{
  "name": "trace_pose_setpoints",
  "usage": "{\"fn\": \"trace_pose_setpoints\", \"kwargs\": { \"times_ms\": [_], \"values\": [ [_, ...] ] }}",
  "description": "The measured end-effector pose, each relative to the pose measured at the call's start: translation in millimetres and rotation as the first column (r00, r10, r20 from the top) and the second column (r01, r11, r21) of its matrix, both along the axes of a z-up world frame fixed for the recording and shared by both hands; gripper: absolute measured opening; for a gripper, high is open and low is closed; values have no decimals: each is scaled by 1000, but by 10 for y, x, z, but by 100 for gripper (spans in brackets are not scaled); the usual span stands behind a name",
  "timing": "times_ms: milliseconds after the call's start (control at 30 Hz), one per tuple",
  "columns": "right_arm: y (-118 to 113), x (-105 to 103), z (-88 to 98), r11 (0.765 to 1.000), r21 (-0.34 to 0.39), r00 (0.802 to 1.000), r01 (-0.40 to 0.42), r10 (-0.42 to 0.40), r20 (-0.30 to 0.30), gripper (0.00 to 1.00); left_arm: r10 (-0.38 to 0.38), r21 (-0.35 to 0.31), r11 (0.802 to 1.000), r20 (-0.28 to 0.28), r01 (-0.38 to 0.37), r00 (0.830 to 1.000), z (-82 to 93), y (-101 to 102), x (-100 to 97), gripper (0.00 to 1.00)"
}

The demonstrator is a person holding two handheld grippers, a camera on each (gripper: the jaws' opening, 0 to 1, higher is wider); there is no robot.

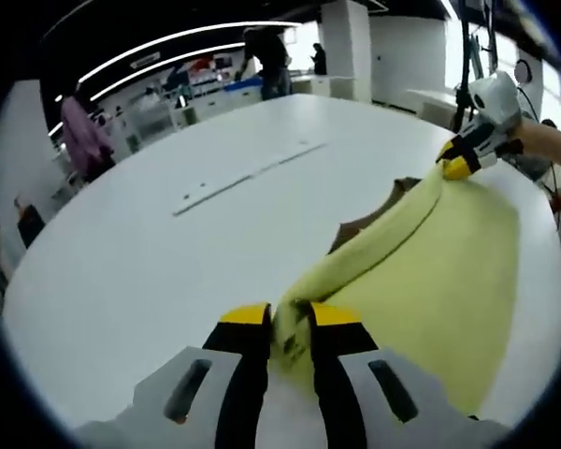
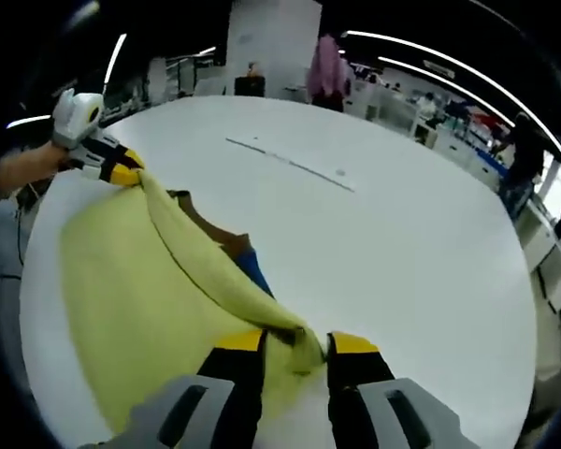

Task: Fold the garment on the visible template until the final outline fits inside the template.

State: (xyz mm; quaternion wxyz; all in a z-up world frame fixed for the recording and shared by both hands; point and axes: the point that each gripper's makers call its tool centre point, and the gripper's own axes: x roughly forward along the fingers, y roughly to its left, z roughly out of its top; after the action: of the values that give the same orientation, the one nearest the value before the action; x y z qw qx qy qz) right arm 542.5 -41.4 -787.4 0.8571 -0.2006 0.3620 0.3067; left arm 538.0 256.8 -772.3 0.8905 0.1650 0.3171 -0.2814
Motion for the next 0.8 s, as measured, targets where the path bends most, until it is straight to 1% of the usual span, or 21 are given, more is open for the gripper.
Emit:
{"fn": "trace_pose_setpoints", "kwargs": {
  "times_ms": [67, 133, 200, 267, 333, 367, 433, 467, 533, 567, 600, 633, 667, 700, 800],
  "values": [
    [42, -7, 47, 1000, -13, 999, -28, 28, 28, 32, -28, 18, 999, 2, 28, 1000, -17, 29, -1, 21],
    [137, -20, 86, 998, -14, 996, -68, 69, 54, 37, -32, 35, 999, -1, 32, 999, -39, 61, 3, 21],
    [237, -30, 117, 995, -15, 992, -96, 97, 82, 38, -40, 60, 997, 1, 39, 999, -62, 84, 5, 21],
    [333, -34, 115, 994, -7, 990, -110, 110, 93, 37, -44, 55, 998, 11, 43, 999, -62, 70, 16, 22],
    [379, -19, 89, 992, -24, 987, -120, 122, 106, 38, -53, 46, 998, 20, 52, 998, -66, 41, 24, 22],
    [404, -26, 58, 991, -34, 986, -130, 133, 104, 38, -55, 59, 997, 23, 53, 998, -87, 39, 29, 22],
    [447, -52, 28, 990, -27, 986, -138, 140, 95, 40, -64, 110, 992, 30, 61, 997, -114, 73, 22, 21],
    [468, -75, -6, 988, -37, 984, -150, 152, 89, 40, -65, 113, 992, 32, 61, 997, -121, 71, 20, 21],
    [430, -58, -55, 983, -93, 982, -156, 165, 96, 38, -62, 112, 992, 32, 58, 998, -154, 89, 29, 20],
    [469, -45, -43, 987, -63, 982, -148, 154, 104, 37, -56, 111, 992, 33, 52, 998, -179, 112, 46, 20],
    [473, -11, -30, 989, -55, 984, -134, 139, 114, 35, -49, 111, 993, 34, 45, 998, -190, 125, 50, 19],
    [466, 13, -34, 990, -64, 983, -127, 134, 122, 33, -43, 112, 993, 36, 39, 998, -194, 134, 57, 19],
    [422, 53, -36, 987, -107, 980, -123, 137, 142, 32, -29, 102, 994, 48, 24, 998, -180, 136, 76, 18],
    [431, 53, -59, 986, -112, 980, -125, 140, 141, 32, -26, 108, 994, 50, 21, 998, -189, 147, 86, 18],
    [427, 61, -66, 987, -105, 980, -119, 134, 146, 25, -14, 122, 993, 64, 6, 998, -189, 175, 105, 14]
  ]
}}
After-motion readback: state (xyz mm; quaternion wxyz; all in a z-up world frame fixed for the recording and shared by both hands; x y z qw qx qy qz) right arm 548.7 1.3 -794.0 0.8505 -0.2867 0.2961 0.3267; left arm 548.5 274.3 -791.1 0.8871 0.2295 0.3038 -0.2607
